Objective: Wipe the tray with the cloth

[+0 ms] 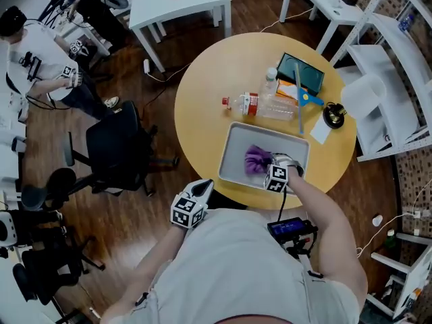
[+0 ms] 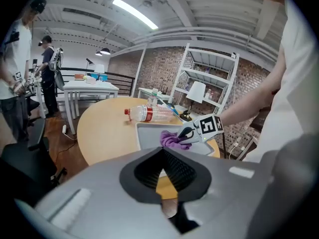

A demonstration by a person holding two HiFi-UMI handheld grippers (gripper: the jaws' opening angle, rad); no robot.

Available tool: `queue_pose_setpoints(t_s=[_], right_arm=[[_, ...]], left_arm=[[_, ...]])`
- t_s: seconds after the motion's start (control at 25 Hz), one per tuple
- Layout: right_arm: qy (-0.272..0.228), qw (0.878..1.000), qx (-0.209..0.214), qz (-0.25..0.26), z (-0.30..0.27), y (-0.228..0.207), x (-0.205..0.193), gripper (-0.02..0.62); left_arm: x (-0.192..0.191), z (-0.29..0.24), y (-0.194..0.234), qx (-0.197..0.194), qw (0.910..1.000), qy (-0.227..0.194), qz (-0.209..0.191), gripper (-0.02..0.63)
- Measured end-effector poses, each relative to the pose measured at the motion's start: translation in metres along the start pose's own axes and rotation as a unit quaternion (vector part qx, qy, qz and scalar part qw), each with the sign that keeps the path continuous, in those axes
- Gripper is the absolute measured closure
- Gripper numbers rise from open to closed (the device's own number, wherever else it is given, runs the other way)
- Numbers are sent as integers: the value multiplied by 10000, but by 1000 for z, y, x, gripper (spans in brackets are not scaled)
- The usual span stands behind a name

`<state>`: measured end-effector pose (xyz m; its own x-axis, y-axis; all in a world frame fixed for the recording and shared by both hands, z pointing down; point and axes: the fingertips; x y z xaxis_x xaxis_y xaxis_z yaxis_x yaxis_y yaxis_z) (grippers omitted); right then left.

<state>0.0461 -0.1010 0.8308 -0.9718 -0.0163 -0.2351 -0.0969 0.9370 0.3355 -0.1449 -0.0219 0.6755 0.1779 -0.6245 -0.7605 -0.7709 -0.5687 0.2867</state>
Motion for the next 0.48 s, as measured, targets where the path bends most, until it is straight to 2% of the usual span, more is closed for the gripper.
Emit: queue_pose_setpoints(t_s=[0.32,0.48], right_arm=[[-323,9985,426,73,-30,-17,88,546],[-236,9986,267,388,-37,-29,107,543]], left_arm=[[-15,35,35,655,9970,-65,398,606],[-19,48,42,822,9953,-68,503,606]])
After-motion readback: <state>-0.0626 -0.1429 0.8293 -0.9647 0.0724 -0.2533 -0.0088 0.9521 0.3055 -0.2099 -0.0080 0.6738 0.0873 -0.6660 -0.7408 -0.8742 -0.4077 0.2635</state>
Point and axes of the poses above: the fingertips, and each gripper's own axes: z backward along the fingers, y to its left, x out of its top, and after that the axes turned 4 degrees about y, right-handed
